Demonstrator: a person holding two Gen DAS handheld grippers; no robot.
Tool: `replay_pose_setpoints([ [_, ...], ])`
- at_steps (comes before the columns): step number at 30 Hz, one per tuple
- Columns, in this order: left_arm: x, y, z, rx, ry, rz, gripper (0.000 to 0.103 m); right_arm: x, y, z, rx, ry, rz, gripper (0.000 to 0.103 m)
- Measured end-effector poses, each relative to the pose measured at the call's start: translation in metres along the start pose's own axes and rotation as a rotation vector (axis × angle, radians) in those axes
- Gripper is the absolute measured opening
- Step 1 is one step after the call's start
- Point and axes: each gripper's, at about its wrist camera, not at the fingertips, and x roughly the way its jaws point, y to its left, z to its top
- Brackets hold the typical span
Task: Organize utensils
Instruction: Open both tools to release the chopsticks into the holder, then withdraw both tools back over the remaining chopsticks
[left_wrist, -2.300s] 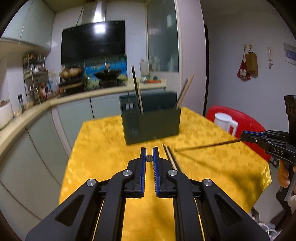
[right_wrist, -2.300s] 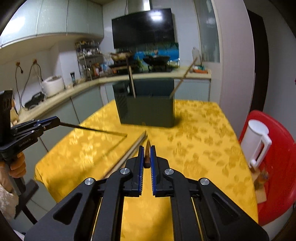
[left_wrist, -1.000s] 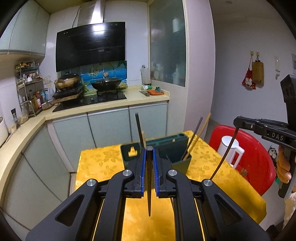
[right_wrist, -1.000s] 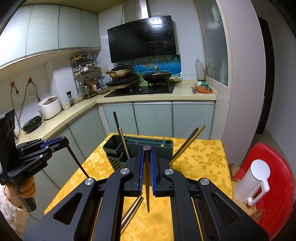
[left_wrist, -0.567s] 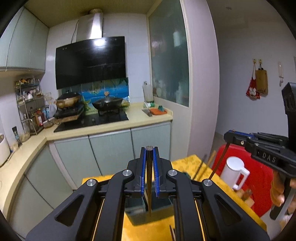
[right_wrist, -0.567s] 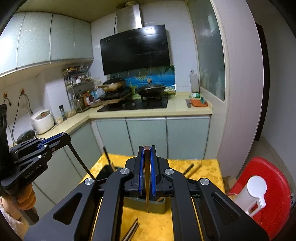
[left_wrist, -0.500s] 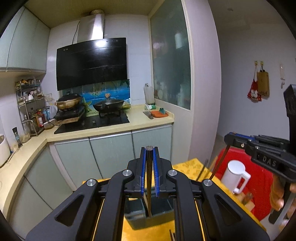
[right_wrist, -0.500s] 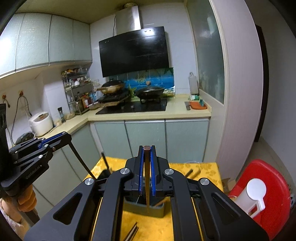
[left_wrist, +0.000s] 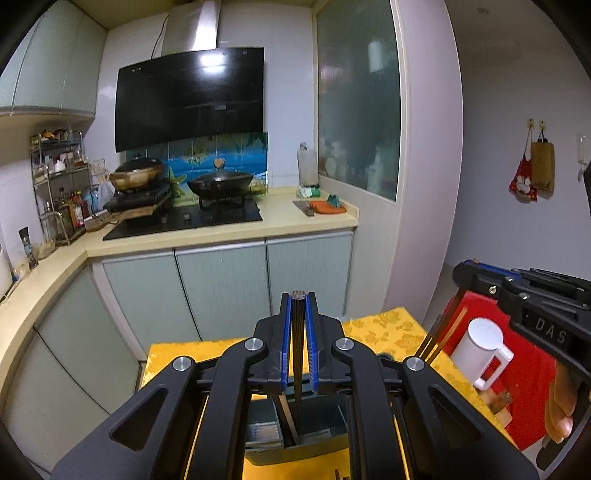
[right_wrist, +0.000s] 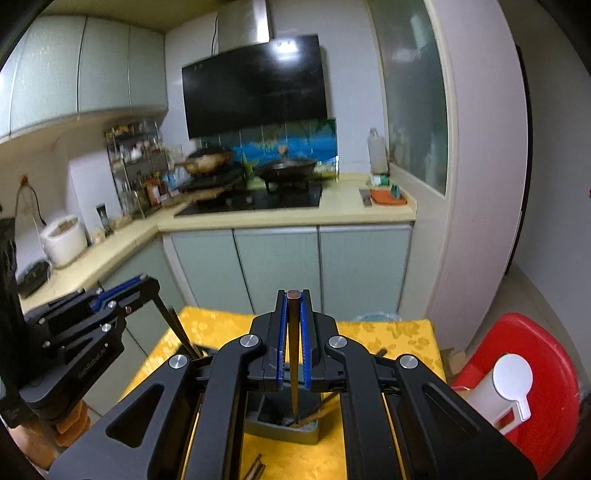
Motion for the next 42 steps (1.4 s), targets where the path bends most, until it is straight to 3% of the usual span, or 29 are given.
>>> replay_pose_setpoints([
  [16, 0.018, 0.002, -0.019, -0.012, 0.049, 0.002, 0.008, 0.035, 0.012, -0.013, 0.030, 0.105, 0.053, 0.010],
  [18, 0.016, 0.004, -0.019, -0.018, 0.049, 0.001, 0.015, 0.035, 0.011, -0.013, 0.042, 0.106, 0.065, 0.010],
  [20, 0.012, 0.008, -0.018, -0.029, 0.035, 0.008, 0.038, 0.033, 0.011, -0.011, 0.043, 0.098, 0.063, 0.020],
  [22, 0.009, 0.012, -0.016, -0.044, 0.030, 0.005, 0.050, 0.028, 0.010, -0.010, 0.049, 0.078, 0.047, 0.052],
  [25, 0.003, 0.021, -0.014, -0.084, 0.023, 0.000, 0.069, 0.020, 0.008, -0.009, 0.047, 0.043, 0.032, 0.055],
  [31, -0.015, 0.031, -0.015, -0.108, 0.003, 0.004, 0.081, 0.003, 0.000, -0.012, 0.041, 0.009, 0.004, 0.060],
  [42, -0.046, 0.033, -0.066, -0.052, 0.007, 0.012, 0.083, -0.034, -0.001, -0.054, -0.030, -0.028, -0.040, 0.061],
])
